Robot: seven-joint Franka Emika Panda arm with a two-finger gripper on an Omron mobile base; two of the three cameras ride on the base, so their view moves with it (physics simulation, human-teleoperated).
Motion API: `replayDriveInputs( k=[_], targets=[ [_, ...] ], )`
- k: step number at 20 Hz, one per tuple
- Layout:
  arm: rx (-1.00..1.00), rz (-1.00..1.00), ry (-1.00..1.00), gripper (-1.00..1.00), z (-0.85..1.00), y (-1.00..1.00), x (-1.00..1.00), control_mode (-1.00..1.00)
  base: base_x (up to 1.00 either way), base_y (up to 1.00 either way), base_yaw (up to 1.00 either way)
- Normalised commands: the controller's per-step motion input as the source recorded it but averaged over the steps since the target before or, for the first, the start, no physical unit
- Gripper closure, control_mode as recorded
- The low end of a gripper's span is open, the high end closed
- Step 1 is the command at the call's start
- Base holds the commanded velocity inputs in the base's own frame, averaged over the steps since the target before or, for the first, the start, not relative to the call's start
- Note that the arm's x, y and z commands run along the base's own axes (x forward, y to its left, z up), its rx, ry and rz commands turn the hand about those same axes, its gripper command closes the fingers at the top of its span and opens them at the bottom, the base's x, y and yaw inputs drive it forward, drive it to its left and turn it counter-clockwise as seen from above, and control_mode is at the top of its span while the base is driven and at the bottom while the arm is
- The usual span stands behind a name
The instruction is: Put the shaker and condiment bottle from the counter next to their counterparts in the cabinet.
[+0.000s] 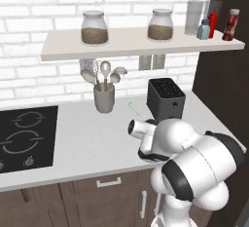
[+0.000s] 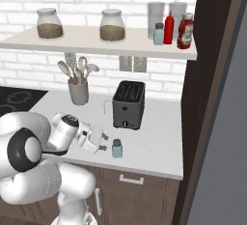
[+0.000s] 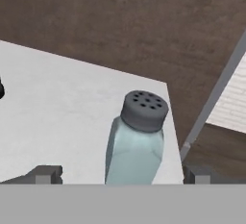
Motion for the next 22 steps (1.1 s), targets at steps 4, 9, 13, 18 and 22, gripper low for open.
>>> replayDriveInputs(
  k=[4, 9, 13, 18, 22],
  targets=[
    [0.00, -0.01, 0.01, -1.00, -0.01, -0.47, 0.00, -1.00, 0.00, 0.00, 0.00],
    [0.00, 0.00, 0.03, -1.00, -0.04, -0.49, 0.00, -1.00, 0.00, 0.00, 0.00],
    [0.00, 0.00, 0.04, -1.00, -0.44, -0.27, 0.06, -1.00, 0.00, 0.00, 0.00],
    [0.00, 0.00, 0.00, 1.00, -1.00, 0.00, 0.22, -1.00, 0.00, 0.00, 0.00],
    [0.00, 0.00, 0.03, 1.00, -0.38, 0.00, 0.03, -1.00, 0.00, 0.00, 0.00]
  ],
)
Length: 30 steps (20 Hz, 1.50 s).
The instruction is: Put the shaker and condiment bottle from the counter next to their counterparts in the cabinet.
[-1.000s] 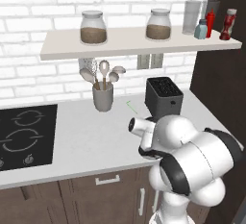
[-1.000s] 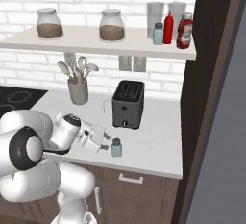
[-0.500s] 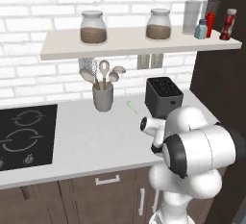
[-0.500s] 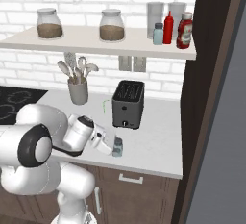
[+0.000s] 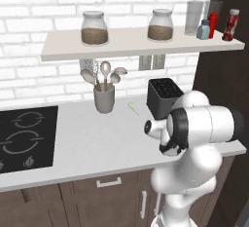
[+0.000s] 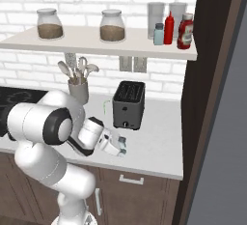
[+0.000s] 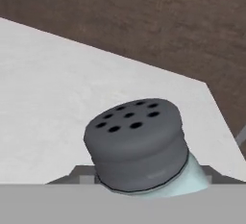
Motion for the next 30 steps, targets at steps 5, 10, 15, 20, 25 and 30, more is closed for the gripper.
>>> replayDriveInputs(
  k=[5, 10, 15, 20, 25, 30],
  targets=[
    [0.05, 0.00, 0.07, 1.00, 0.46, -0.17, 0.01, -1.00, 0.00, 0.00, 0.00],
    [0.15, 0.00, -0.12, 1.00, 0.99, -0.27, -0.05, -1.00, 0.00, 0.00, 0.00],
    [0.08, 0.00, -0.10, 1.00, 0.97, -0.18, -0.09, -1.00, 0.00, 0.00, 0.00],
    [0.01, 0.02, -0.02, 1.00, 0.98, -0.16, 0.00, -1.00, 0.00, 0.00, 0.00],
    [0.00, 0.01, -0.06, 1.00, 0.83, -0.05, 0.00, -1.00, 0.00, 0.00, 0.00],
    [0.00, 0.00, -0.10, 1.00, 0.77, 0.00, 0.00, -1.00, 0.00, 0.00, 0.00]
  ],
)
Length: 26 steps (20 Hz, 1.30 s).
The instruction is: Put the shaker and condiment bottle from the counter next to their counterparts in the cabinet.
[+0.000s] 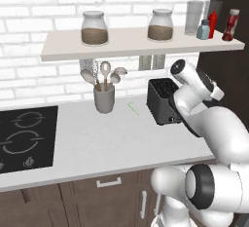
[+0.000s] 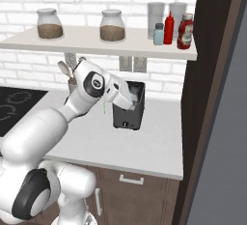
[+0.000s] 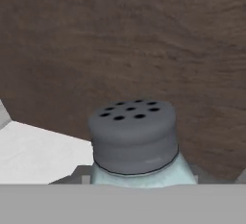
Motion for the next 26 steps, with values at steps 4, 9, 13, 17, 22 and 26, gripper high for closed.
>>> replayDriveInputs(
  k=[4, 9, 13, 17, 22, 26],
  targets=[
    [0.00, 0.00, -0.03, 1.00, 0.78, 0.00, 0.00, -1.00, 0.00, 0.00, 0.00],
    [0.00, 0.00, -0.02, 1.00, 0.82, -0.09, 0.00, -1.00, 0.00, 0.00, 0.00],
    [0.00, 0.03, -0.03, 1.00, 0.76, -0.26, 0.00, -1.00, 0.00, 0.00, 0.00],
    [-0.01, 0.15, 0.00, 1.00, 0.18, -0.08, 0.00, -1.00, 0.00, 0.00, 0.00],
    [0.00, 0.05, -0.18, 1.00, 0.07, 0.00, -0.02, -1.00, 0.00, 0.00, 0.00],
    [-0.04, 0.13, -0.44, 1.00, 0.10, 0.05, -0.16, -1.00, 0.00, 0.00, 0.00]
  ],
)
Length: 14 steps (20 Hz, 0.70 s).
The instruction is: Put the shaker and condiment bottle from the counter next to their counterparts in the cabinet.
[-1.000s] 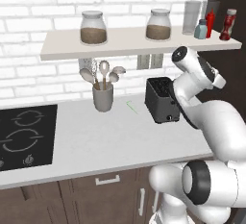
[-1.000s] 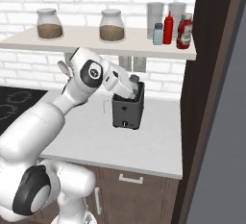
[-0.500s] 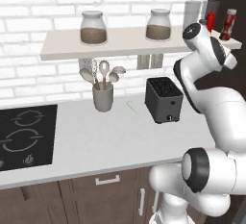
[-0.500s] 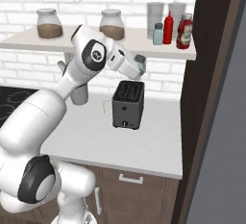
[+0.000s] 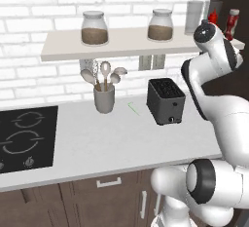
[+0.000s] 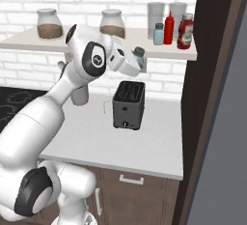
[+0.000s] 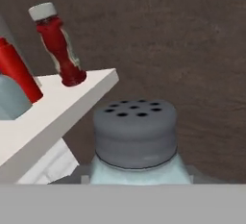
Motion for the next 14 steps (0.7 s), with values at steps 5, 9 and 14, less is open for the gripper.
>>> replayDriveInputs(
  k=[5, 9, 14],
  targets=[
    [-0.08, 0.10, -0.24, 1.00, 0.01, 0.10, 0.00, -1.00, 0.00, 0.00, 0.00],
    [0.00, 0.00, 0.00, 1.00, 0.04, 0.03, 0.04, -1.00, 0.00, 0.00, 0.00],
    [0.00, 0.00, 0.00, 1.00, 0.66, 0.03, 0.09, -1.00, 0.00, 0.00, 0.00]
  ],
)
